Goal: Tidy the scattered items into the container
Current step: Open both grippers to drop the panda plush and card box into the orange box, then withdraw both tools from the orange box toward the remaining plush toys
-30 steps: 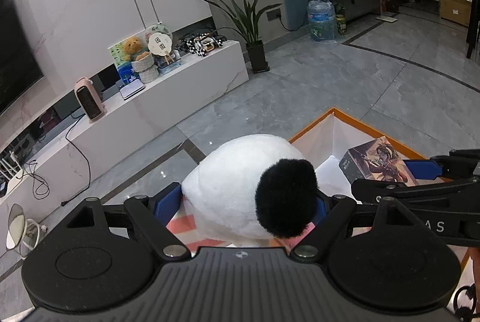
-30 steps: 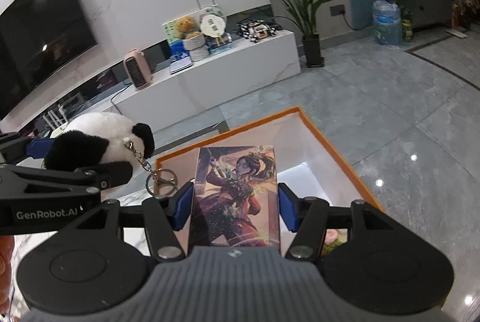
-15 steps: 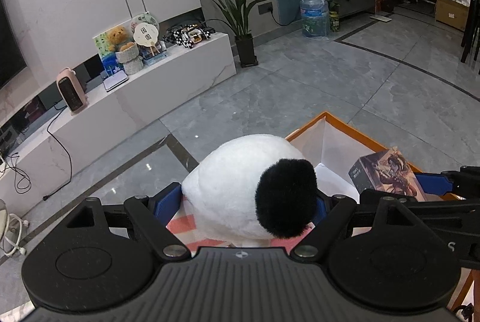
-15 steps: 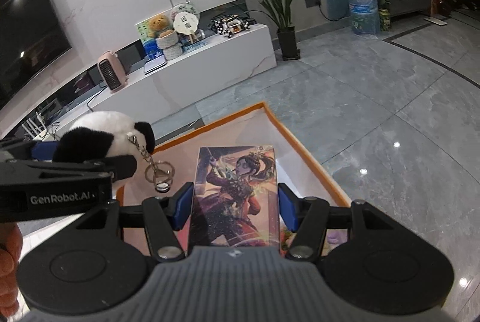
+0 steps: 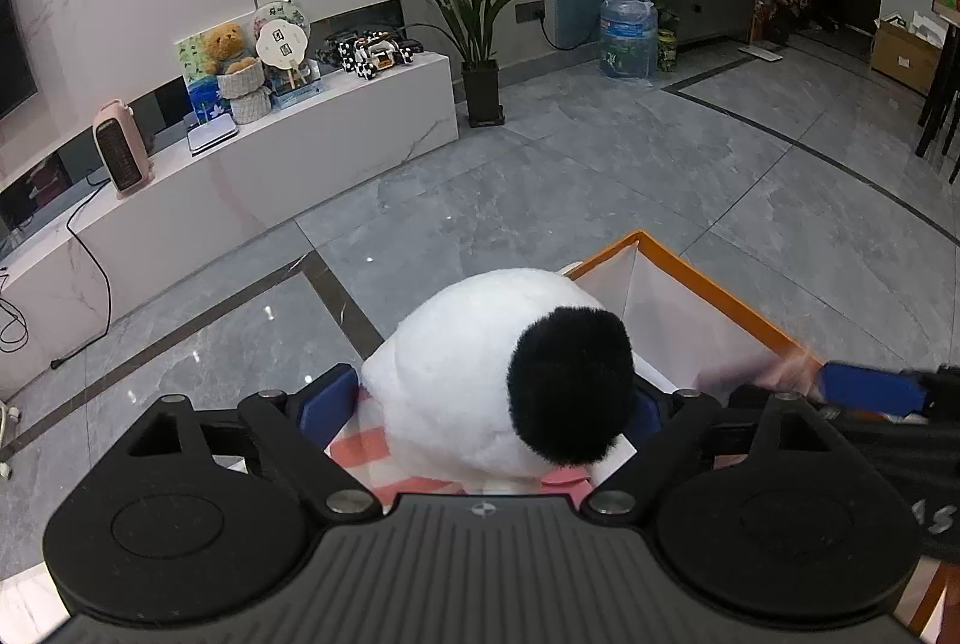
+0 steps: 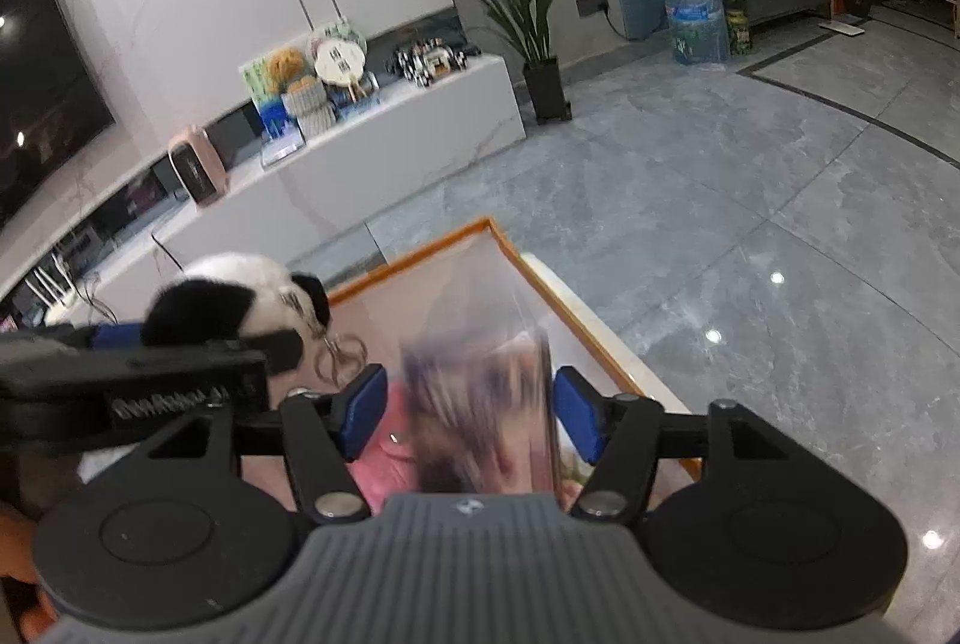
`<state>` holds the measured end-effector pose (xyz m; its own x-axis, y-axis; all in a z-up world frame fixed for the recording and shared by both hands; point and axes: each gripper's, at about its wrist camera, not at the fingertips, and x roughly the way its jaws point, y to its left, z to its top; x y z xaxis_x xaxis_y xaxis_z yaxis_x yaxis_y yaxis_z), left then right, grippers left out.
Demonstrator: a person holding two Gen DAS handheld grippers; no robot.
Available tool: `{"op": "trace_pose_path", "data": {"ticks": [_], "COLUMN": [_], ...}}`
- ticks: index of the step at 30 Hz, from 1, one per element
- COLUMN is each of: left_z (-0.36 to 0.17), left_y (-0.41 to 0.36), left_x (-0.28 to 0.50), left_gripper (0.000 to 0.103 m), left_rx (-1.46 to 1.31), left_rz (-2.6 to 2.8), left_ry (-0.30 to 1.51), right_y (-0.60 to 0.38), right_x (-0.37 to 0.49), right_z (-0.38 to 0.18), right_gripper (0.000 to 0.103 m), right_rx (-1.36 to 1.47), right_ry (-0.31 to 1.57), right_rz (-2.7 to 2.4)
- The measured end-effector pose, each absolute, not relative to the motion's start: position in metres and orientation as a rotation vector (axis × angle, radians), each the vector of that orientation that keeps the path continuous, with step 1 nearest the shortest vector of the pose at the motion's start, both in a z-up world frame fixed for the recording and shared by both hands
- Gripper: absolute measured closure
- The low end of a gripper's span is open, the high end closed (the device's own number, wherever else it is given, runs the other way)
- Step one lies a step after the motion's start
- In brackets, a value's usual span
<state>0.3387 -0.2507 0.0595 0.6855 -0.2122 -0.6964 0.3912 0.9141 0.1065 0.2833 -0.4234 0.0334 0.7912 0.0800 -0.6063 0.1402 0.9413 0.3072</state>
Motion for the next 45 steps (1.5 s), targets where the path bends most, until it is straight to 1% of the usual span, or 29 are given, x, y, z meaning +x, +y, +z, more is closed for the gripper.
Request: {"op": "trace_pose_path", "data": {"ticks": [2, 16, 32, 45], "left_z": [0.059, 0.064, 0.061, 0.076], "left_y": [-0.25, -0.251, -0.251, -0.209], "left_x": [0.338, 0.339, 0.335, 0.315], "left_gripper": [0.0, 0.001, 0.001, 0.001], "left_rx": [0.251, 0.201, 0.191, 0.175], "left_rz": [-0.342, -0.359, -0.351, -0.308], "left_ry": [0.741, 0.706, 0.722, 0.704], "right_y": [-0.424, -0.432, -0.425, -0.396], "right_x": [0.282, 0.277, 0.278, 0.268], "right_z": [0.034, 0.041, 0.041, 0.053], "right_gripper": [0.033, 0.033, 0.033, 0.032], "right_rx": [0.356, 0.411, 0.406, 0.372], "right_ry": [0.647, 0.6, 0.603, 0.588], "right_rz": [-0.032, -0.039, -0.032, 0.013]}}
